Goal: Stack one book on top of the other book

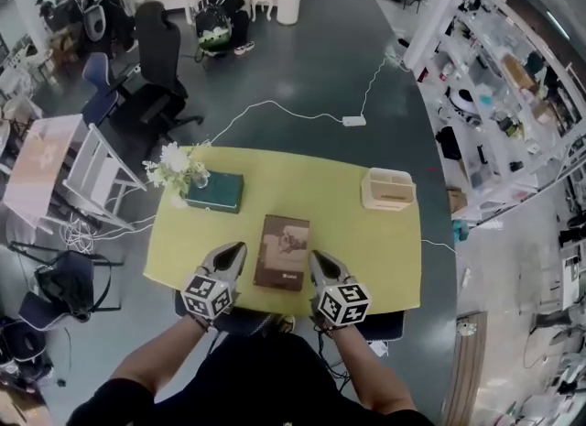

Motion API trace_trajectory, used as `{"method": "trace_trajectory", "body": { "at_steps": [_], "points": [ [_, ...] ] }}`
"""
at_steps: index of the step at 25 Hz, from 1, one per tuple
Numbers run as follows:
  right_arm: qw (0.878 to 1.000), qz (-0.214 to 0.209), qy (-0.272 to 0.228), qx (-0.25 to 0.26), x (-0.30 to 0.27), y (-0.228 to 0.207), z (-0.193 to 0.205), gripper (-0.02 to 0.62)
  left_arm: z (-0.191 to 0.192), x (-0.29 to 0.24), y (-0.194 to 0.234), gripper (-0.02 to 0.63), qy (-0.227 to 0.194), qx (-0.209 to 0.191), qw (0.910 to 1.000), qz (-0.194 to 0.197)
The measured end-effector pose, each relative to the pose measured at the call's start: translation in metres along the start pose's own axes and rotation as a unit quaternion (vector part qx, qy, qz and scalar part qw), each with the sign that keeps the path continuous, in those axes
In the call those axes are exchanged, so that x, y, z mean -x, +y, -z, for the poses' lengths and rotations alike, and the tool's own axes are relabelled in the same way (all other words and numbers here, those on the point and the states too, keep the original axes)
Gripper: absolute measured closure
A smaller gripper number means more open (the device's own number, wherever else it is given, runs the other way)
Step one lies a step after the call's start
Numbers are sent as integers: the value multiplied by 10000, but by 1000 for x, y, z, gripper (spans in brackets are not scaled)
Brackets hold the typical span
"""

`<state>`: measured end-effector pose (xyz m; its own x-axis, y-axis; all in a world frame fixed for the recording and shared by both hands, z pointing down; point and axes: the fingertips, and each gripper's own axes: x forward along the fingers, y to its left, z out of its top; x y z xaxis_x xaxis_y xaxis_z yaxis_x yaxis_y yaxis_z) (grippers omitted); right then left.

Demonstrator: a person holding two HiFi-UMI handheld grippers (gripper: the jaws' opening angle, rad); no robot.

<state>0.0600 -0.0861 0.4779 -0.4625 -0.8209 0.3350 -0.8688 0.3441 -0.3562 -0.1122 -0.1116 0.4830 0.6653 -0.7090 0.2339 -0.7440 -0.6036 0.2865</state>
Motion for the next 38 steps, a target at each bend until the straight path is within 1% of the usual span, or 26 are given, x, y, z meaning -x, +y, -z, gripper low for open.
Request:
{"method": "trace_trajectory", "body": {
  "at_steps": [2,6,10,12,15,19,21,25,28,31,38],
  "points": [
    [9998,-167,-74,101,6,20,-11,592,-7,4,-16,598,-8,3,9998,205],
    [9990,-389,-82,189,23,56,-10,592,-8,24,-44,598,34,-6,9990,453],
    [9984,-494,-112,238,32,80,-12,592,-25,42,-65,598,-125,-379,9964,746],
    [9982,-495,-156,301,37,86,-14,592,-32,49,-72,598,-240,-551,9948,827],
    [9980,-443,-246,388,42,92,-19,592,-38,56,-76,600,-343,-633,9934,890],
    [9983,-385,-278,333,48,98,-22,592,-43,66,-81,598,-423,-583,9929,952],
    [9984,-384,-285,294,50,101,-23,592,-43,70,-84,598,-437,-609,9924,978],
    [9982,-324,-321,396,55,105,-26,592,-43,75,-85,598,-445,-622,9920,1003],
    [9980,-316,-305,449,58,106,-23,594,-39,76,-84,598,-426,-570,9928,968],
    [9981,-304,-278,466,62,105,-21,594,-31,77,-88,598,-318,-469,9935,984],
    [9987,-185,-210,419,66,99,-10,594,-22,79,-87,598,-315,-463,9939,946]
  ]
}}
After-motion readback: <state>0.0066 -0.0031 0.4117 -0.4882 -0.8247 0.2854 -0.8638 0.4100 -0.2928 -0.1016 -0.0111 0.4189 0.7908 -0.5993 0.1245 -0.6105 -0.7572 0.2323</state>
